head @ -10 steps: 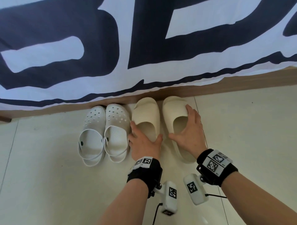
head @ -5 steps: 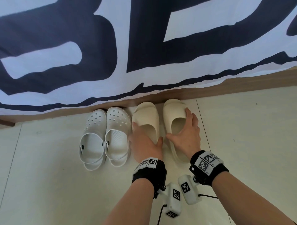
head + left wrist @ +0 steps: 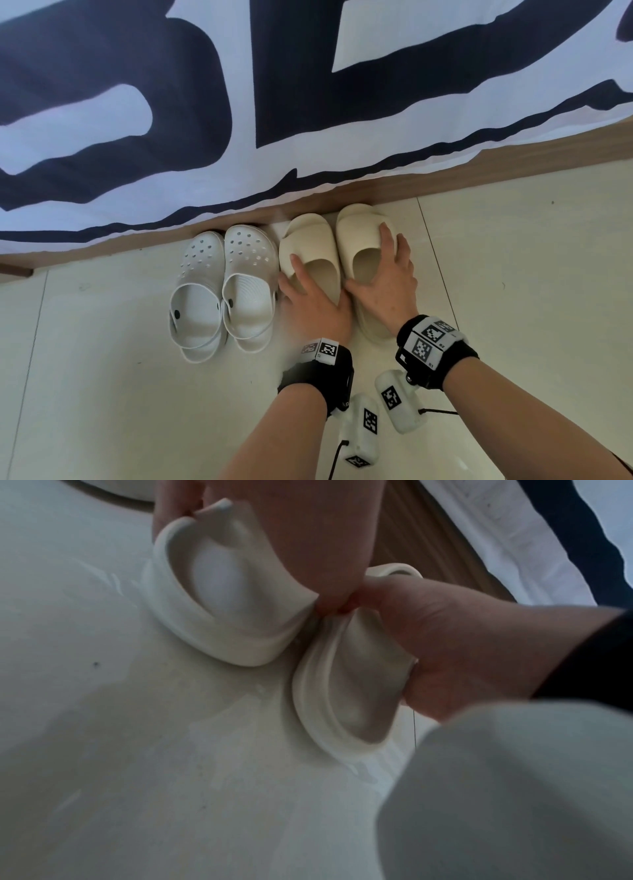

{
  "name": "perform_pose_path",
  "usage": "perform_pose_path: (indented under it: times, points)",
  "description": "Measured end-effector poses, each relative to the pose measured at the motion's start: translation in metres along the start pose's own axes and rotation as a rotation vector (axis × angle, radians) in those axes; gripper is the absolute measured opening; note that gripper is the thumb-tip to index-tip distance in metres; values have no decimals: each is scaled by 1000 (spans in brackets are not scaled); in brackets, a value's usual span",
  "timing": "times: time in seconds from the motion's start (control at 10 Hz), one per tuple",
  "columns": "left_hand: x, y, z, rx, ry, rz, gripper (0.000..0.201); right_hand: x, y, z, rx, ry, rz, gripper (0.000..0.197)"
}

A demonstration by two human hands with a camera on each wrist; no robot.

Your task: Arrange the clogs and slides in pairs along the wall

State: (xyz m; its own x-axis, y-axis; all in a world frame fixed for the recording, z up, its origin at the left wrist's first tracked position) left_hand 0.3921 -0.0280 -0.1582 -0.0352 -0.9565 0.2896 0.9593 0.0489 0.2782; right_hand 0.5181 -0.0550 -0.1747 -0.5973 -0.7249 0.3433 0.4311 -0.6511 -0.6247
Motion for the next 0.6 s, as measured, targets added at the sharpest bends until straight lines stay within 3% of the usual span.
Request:
perform_pose_path:
  times: [0.4,0.5,0.6]
  points:
    - [0,4,7,98,-78,-38,95,5,-4,2,78,-7,36,121]
    - [13,5,19,136,-42,-116,92,17,-6,18,43,-19,31,116]
    - [25,-2,49,182,-124,-203,92,32,-8,49,26,70,32,108]
Point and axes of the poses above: each hand's wrist, its own x-axis away from the middle knuckle, its own z-axis out of the back of the hand, y = z × x, the point moved 2 cm from there along -x, towards the middle knuckle
